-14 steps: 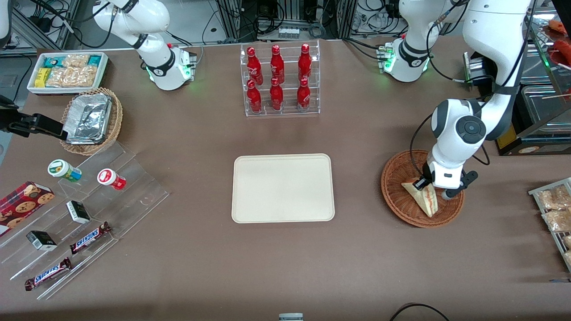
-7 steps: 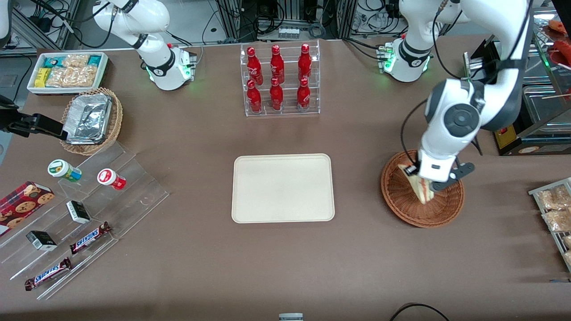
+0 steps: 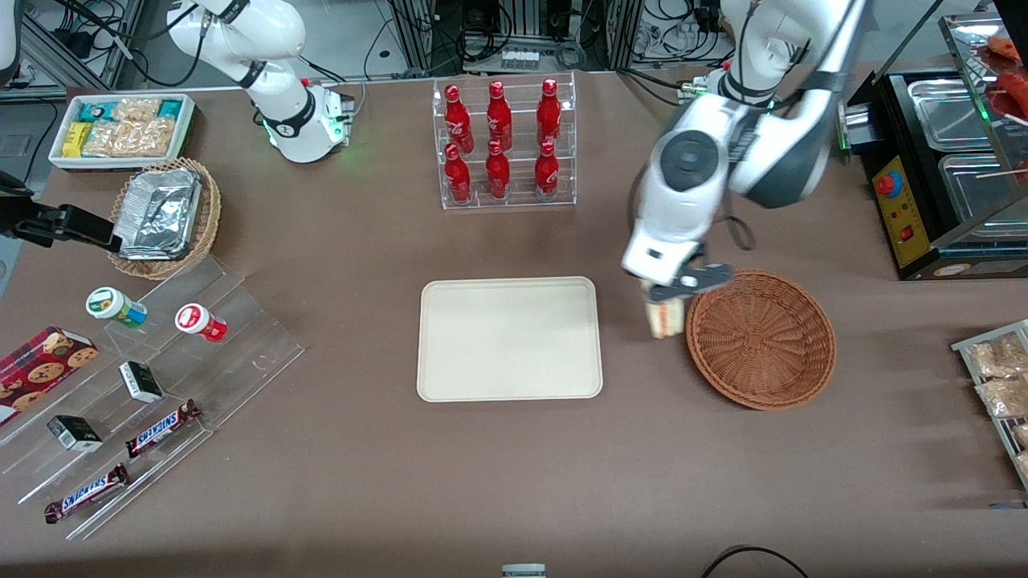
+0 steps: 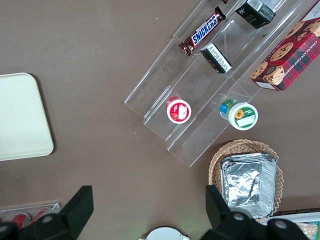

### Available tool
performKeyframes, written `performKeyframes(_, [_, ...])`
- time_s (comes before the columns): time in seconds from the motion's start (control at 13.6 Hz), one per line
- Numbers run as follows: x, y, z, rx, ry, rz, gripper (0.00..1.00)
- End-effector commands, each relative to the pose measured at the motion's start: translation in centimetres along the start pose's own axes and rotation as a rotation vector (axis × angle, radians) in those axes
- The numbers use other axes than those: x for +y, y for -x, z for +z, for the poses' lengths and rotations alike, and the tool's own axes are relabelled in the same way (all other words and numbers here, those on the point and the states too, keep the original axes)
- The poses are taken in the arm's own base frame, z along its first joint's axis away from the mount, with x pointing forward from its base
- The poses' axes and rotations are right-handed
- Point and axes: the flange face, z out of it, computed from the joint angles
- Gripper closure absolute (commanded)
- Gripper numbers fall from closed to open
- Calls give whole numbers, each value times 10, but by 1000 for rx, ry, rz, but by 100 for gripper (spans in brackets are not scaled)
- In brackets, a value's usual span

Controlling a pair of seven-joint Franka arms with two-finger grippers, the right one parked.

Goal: Place sandwich from basket to tray
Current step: 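Lift the sandwich and carry it over the cream tray, then lower the sandwich upright onto the tray and open the left gripper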

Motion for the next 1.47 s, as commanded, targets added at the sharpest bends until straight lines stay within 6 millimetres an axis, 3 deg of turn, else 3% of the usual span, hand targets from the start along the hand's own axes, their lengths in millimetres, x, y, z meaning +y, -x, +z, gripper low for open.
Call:
performKeyframes(0.0, [78, 14, 12, 7, 2, 12, 100])
performKeyframes(0.15, [142, 31, 33, 18, 7, -11, 100])
performKeyframes(0.29, [194, 50, 62, 31, 18, 14, 100])
performKeyframes(0.44, [222, 61, 82, 61, 58, 29, 100])
performKeyframes(0.73, [239, 60, 115, 101, 129, 35, 100])
performKeyframes(1.39, [238, 59, 145, 151, 71, 127, 100])
